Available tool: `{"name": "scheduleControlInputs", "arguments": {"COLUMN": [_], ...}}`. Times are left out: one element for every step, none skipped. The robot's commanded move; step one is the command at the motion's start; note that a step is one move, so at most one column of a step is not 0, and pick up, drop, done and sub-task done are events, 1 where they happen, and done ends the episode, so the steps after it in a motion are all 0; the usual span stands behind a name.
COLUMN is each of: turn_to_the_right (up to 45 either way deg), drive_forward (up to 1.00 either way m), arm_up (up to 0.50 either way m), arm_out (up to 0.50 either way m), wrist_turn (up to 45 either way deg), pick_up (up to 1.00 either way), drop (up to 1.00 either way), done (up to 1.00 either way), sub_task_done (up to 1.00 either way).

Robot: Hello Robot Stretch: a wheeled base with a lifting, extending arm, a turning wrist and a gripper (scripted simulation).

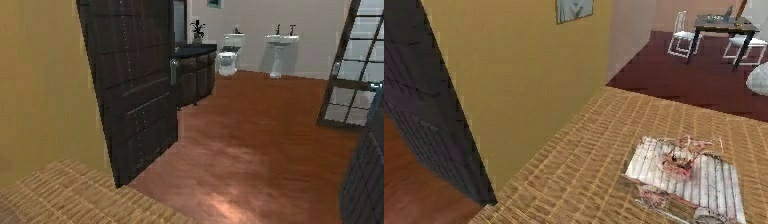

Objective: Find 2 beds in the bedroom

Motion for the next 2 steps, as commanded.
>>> {"name": "scheduleControlInputs", "arguments": {"turn_to_the_right": [6.0,0.0], "drive_forward": [0.0,0.9], "arm_up": [0.0,0.0], "arm_out": [0.0,0.0], "wrist_turn": [0.0,0.0], "pick_up": [0.0,0.0], "drop": [0.0,0.0], "done": [0.0,0.0], "sub_task_done": [0.0,0.0]}}
